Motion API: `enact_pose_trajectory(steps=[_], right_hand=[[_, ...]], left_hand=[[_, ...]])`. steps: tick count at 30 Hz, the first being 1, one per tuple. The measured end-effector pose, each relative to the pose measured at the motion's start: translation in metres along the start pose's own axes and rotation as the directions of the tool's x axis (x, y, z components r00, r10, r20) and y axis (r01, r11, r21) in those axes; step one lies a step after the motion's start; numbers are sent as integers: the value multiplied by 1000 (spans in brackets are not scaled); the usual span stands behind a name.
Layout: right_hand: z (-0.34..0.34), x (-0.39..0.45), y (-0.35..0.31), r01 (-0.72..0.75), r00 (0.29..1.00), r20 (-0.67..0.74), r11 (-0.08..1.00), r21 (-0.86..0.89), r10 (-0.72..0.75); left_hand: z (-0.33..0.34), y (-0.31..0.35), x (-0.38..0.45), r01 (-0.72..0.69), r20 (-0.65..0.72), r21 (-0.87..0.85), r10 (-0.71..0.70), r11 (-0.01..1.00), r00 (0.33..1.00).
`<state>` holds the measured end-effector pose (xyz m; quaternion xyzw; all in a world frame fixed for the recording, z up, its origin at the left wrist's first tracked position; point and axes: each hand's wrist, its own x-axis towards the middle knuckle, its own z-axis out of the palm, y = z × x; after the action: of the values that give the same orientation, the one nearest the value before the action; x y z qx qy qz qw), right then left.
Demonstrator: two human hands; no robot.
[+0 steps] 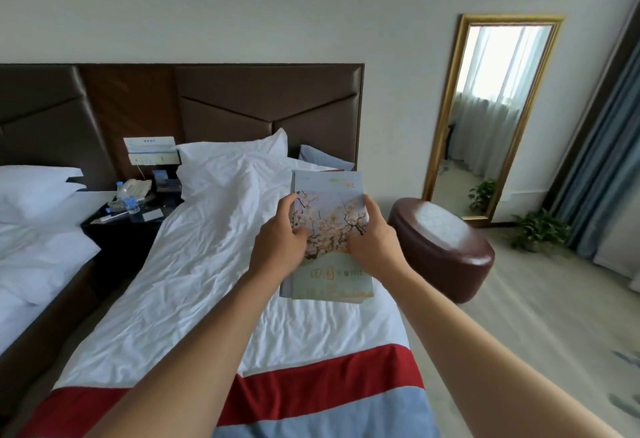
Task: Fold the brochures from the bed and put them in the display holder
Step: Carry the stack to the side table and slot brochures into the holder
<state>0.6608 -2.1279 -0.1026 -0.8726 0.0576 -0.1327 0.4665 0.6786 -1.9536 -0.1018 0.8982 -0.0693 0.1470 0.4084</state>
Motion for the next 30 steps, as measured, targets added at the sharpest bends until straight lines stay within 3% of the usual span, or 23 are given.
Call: enact_pose_trajectory(steps=[8, 14, 20, 30], right_hand=[[-59, -16, 19, -73, 987, -147, 996, -46, 66], [-135, -53, 52, -199, 931, -321, 978, -55, 172], [-228, -117, 96, -366, 820, -504, 925, -101, 270], [-386, -273, 167, -559, 574, -725, 829, -7, 381]], left_hand=[[46, 41, 7, -122, 89, -66, 127, 990, 988], [110, 105, -11, -249, 203, -165, 280, 954, 938], [177, 191, -63, -347, 320, -312, 442, 885, 838], [281, 350, -215, -388, 499, -482, 610, 785, 615]])
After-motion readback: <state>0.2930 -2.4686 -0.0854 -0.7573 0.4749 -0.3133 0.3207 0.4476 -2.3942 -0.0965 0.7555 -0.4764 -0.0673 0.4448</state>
